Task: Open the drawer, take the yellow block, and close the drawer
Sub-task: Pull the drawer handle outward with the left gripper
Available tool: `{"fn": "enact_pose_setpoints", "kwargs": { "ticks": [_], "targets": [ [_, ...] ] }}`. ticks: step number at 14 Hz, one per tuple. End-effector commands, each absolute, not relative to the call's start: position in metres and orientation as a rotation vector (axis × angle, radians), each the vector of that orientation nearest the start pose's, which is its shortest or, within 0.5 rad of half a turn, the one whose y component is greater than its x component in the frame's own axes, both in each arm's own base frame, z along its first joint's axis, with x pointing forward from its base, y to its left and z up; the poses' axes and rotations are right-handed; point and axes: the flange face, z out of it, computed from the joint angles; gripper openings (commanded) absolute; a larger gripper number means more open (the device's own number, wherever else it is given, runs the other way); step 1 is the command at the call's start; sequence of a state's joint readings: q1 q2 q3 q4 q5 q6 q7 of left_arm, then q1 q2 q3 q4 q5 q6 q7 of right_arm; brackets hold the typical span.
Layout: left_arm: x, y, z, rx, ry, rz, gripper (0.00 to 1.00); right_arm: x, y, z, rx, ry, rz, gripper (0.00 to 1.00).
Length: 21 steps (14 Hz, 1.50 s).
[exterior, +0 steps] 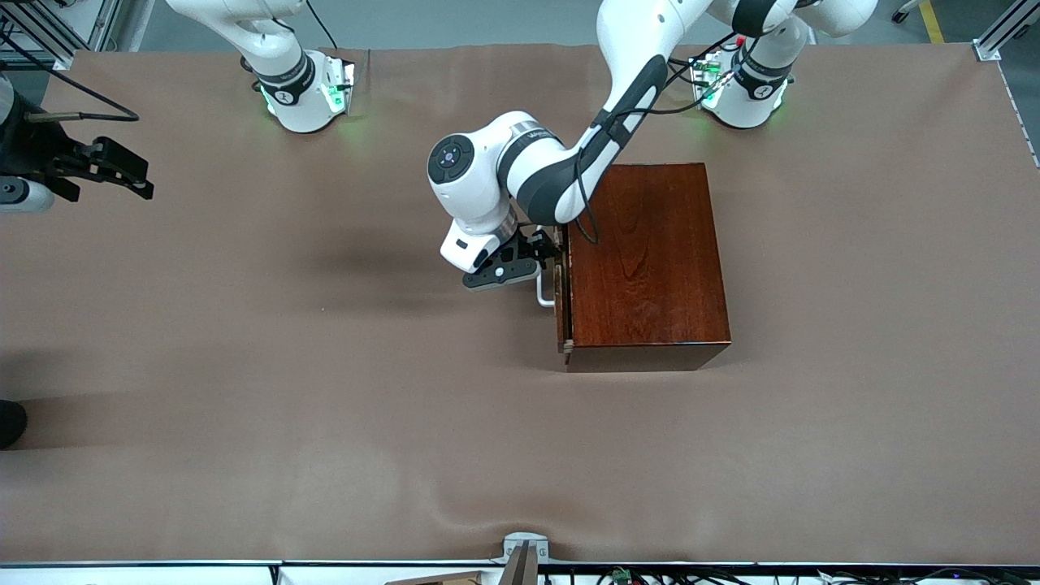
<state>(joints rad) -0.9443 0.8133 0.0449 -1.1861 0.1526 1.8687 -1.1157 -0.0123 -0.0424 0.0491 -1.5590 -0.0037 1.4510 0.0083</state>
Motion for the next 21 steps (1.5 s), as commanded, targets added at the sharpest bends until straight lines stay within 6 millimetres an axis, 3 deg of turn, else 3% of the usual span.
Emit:
{"fn": "enact_pose_setpoints", "kwargs": {
  "ticks": [1,13,21],
  "targets": [
    [0.462,-0.600,0.280,-2.992,-0.321,-0.165,1.00,0.524,0.020,0.645,-3.130,-0.052,0.092,1.00],
    [0.459,-0.620,0.288,-3.110,-0.502,-0.217,1.00,0.525,0.016,0.643,-3.131,-0.047,0.108,1.00],
    [0.458,-0.637,0.304,-3.171,-0.555,-0.222,1.00,0.526,0.017,0.642,-3.140,-0.051,0.104,1.00]
  ]
}}
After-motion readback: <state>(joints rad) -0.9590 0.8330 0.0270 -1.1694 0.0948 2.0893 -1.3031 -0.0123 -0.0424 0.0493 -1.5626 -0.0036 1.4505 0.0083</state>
